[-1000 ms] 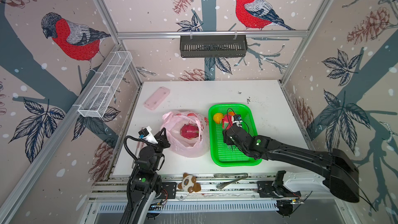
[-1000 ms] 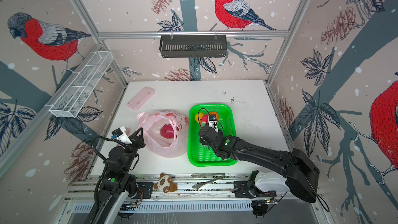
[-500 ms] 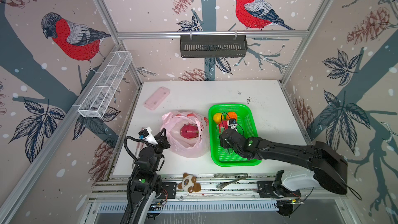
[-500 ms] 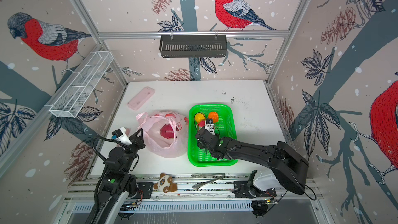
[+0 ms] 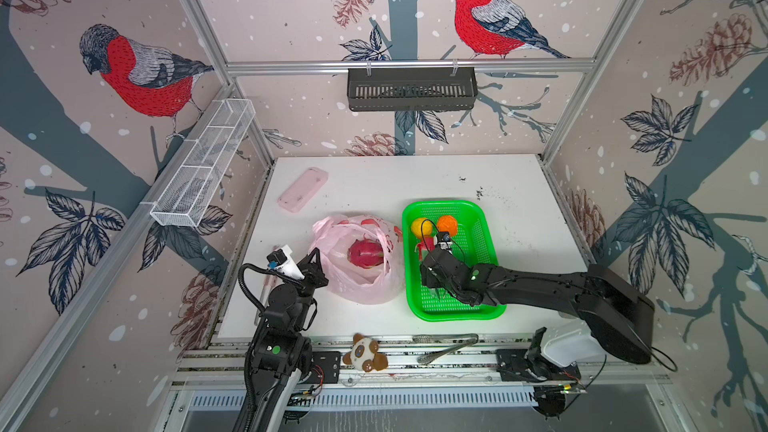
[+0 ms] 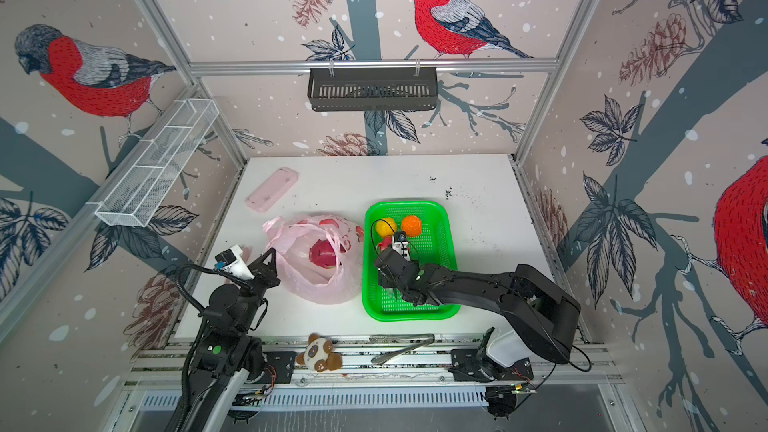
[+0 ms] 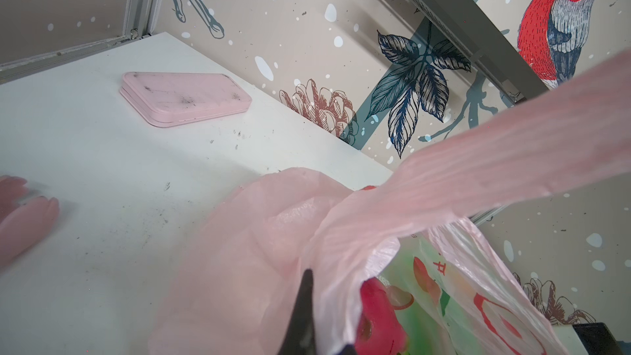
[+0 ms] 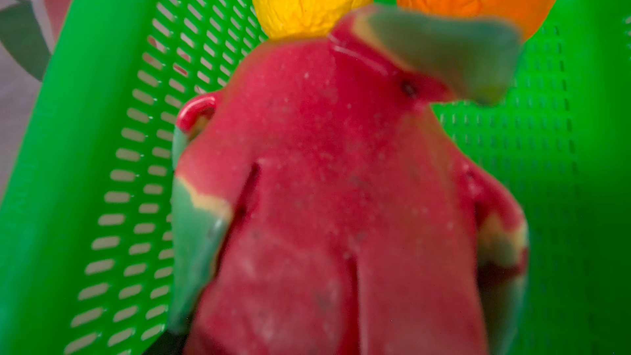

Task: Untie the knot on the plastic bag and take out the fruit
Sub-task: 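Lower the dragon fruit into the green basket beside the yellow and orange fruit, then open the right gripper to release the dragon fruit in the basket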

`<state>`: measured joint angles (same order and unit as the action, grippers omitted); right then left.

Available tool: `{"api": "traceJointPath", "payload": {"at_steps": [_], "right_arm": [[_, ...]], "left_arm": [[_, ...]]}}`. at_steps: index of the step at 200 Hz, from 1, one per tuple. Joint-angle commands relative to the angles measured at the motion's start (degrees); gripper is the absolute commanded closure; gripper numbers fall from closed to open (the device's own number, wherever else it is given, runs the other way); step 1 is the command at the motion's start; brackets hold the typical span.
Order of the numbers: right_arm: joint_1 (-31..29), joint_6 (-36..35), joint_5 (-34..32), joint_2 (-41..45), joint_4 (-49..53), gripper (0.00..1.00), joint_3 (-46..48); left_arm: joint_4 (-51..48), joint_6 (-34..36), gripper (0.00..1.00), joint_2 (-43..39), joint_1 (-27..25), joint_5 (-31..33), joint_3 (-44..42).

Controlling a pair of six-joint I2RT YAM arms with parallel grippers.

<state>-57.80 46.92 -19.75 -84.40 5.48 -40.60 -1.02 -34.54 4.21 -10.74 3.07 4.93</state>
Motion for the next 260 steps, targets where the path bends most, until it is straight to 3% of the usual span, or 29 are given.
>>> {"api": "traceJointPath", "payload": {"at_steps": [1,189,260], "right_arm": [[0.32,-1.01,-0.55,-0.32,-3.96,0.74,-0.27],[1.29,-3.76,0.31,-5.41,-4.6,0.67,-2.19],[1.28,-3.32,0.02,-5.55,-3.94,0.53,-2.29]], "left_arm": [[-0.05,-0.34,1.0,-0.08,0.02,0.29,-0.03],[-0.13,-0.26,1.0,0.17,0.06,0.23,-0.26],[-0.04,-0.17,1.0,0.18,0.02,0.25,-0.24]]}}
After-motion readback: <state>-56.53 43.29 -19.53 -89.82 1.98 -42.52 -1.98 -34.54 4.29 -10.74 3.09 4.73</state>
